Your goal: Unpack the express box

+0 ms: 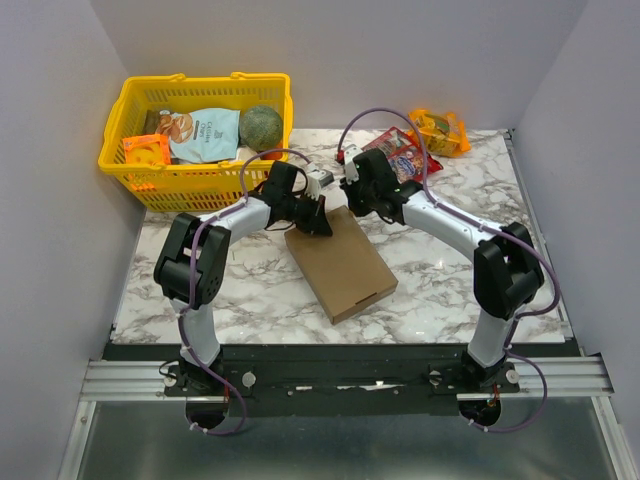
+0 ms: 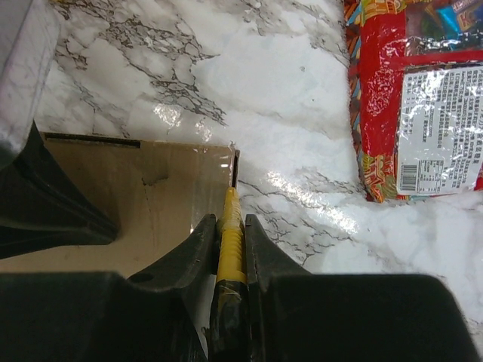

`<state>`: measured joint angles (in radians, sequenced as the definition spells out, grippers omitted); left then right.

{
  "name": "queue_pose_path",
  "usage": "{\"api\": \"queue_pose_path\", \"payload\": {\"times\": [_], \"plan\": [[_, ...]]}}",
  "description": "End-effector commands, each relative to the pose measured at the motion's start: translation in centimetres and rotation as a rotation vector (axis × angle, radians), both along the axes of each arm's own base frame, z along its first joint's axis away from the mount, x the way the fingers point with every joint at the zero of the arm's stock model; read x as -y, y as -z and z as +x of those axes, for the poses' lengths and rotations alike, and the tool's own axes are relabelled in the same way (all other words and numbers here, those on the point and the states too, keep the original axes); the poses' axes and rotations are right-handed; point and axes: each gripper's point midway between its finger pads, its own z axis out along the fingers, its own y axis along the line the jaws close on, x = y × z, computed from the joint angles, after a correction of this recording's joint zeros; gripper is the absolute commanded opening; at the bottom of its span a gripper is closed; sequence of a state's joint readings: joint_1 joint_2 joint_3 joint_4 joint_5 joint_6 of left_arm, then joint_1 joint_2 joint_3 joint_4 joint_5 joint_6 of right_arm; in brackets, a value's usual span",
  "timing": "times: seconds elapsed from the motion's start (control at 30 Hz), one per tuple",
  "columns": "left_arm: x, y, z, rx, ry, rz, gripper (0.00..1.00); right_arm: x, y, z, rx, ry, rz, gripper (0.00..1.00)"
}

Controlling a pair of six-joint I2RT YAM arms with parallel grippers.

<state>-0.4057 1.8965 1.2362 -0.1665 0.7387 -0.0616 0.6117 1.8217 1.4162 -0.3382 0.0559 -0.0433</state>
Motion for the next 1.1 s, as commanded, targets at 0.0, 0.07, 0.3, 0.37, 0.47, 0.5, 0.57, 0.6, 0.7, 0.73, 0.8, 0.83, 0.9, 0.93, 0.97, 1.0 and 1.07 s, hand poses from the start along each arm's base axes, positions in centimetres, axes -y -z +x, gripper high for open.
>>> {"api": "queue_pose_path", "payload": {"times": [0.0, 0.07, 0.3, 0.37, 0.47, 0.5, 0.57, 0.6, 0.7, 0.73, 0.8, 0.83, 0.9, 0.93, 0.97, 1.0, 1.07], "plan": [[-2.9, 6.1, 0.6, -0.066, -0.121, 0.192, 0.00, 1.2, 0.6, -4.1, -0.135, -0.021, -0.061, 0.00], [-3.0, 6.2, 0.9, -0.064, -0.138, 0.196, 0.00, 1.5, 0.4, -4.7, -0.153, -0.024, -0.073, 0.00], [-3.8, 6.6, 1.9, -0.044, -0.211, 0.242, 0.00, 2.2, -0.2, -6.9, -0.201, -0.051, -0.098, 0.00], [-4.0, 6.6, 2.2, -0.034, -0.228, 0.251, 0.00, 2.4, -0.4, -7.7, -0.213, -0.061, -0.109, 0.00], [-4.2, 6.6, 2.1, -0.037, -0.246, 0.253, 0.00, 3.0, 0.0, -8.8, -0.237, -0.071, -0.133, 0.00], [-4.3, 6.6, 2.1, -0.037, -0.250, 0.254, 0.00, 3.1, -0.3, -9.1, -0.233, -0.074, -0.134, 0.00], [-4.3, 6.2, 2.2, -0.026, -0.258, 0.245, 0.00, 3.5, -0.2, -10.0, -0.251, -0.079, -0.149, 0.00], [-4.3, 6.2, 2.0, -0.025, -0.257, 0.246, 0.00, 3.7, -0.5, -10.3, -0.250, -0.081, -0.151, 0.00], [-4.3, 5.8, 1.9, -0.016, -0.255, 0.237, 0.00, 4.4, -0.1, -11.4, -0.278, -0.086, -0.164, 0.01], [-4.2, 5.4, 1.9, -0.009, -0.251, 0.226, 0.00, 4.4, -0.3, -11.7, -0.272, -0.092, -0.158, 0.00], [-3.8, 4.8, 1.6, -0.008, -0.229, 0.200, 0.00, 4.6, 0.3, -11.8, -0.272, -0.095, -0.162, 0.00], [-3.5, 4.3, 1.6, 0.001, -0.224, 0.183, 0.00, 4.6, 0.6, -11.8, -0.273, -0.098, -0.164, 0.01], [-2.7, 3.3, 0.9, -0.007, -0.183, 0.133, 0.00, 4.3, 0.8, -10.9, -0.237, -0.100, -0.167, 0.00], [-2.5, 1.9, 1.1, 0.018, -0.178, 0.103, 0.00, 4.3, 0.6, -10.3, -0.213, -0.103, -0.175, 0.00], [-2.2, 1.1, 1.0, 0.031, -0.173, 0.081, 0.02, 4.2, 0.9, -9.6, -0.199, -0.099, -0.190, 0.01], [-2.2, 0.6, 0.7, 0.037, -0.173, 0.064, 0.06, 3.8, 0.0, -8.7, -0.170, -0.099, -0.184, 0.00], [-1.4, -2.6, 0.2, 0.117, -0.121, -0.022, 0.11, 3.2, -0.3, -7.8, -0.147, -0.113, -0.194, 0.00]]}}
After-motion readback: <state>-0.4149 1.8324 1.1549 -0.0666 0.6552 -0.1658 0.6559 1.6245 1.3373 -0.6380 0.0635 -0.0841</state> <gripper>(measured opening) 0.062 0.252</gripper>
